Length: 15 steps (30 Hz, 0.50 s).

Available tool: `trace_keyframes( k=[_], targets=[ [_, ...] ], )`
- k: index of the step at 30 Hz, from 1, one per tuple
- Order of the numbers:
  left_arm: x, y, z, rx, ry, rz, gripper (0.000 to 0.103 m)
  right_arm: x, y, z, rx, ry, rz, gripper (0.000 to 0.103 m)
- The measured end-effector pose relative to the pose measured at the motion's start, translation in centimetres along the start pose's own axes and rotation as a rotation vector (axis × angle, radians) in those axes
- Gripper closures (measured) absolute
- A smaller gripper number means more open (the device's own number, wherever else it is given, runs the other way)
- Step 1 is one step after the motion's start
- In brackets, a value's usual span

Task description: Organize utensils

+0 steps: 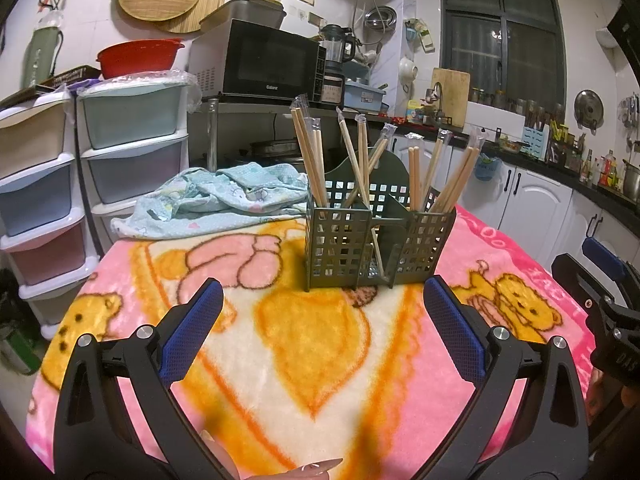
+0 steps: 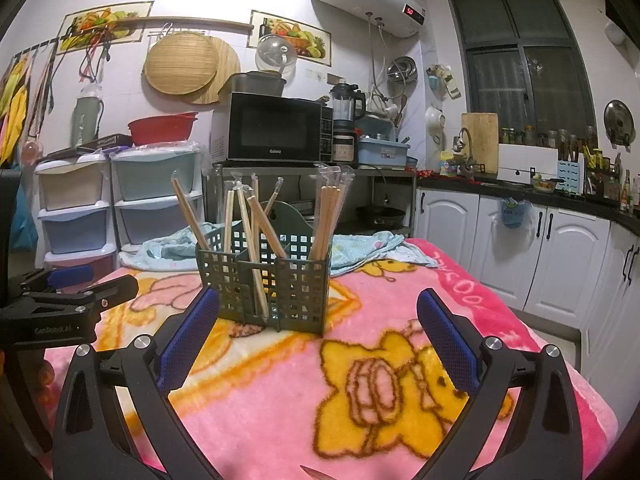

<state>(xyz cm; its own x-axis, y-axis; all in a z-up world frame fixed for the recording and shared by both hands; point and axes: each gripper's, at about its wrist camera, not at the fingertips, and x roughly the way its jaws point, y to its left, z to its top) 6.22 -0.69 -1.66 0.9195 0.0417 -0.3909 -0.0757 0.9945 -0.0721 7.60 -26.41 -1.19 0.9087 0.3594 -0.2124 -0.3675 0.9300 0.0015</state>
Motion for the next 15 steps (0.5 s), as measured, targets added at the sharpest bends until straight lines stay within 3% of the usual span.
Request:
trace_keyframes(
  k=[15],
  targets=[
    [0.01,-0.82,-0.57,0.0,0.002,-0.024,0.011,0.05,0.17,-0.24,-0.004,0.004,0.004,0.007]
  ],
)
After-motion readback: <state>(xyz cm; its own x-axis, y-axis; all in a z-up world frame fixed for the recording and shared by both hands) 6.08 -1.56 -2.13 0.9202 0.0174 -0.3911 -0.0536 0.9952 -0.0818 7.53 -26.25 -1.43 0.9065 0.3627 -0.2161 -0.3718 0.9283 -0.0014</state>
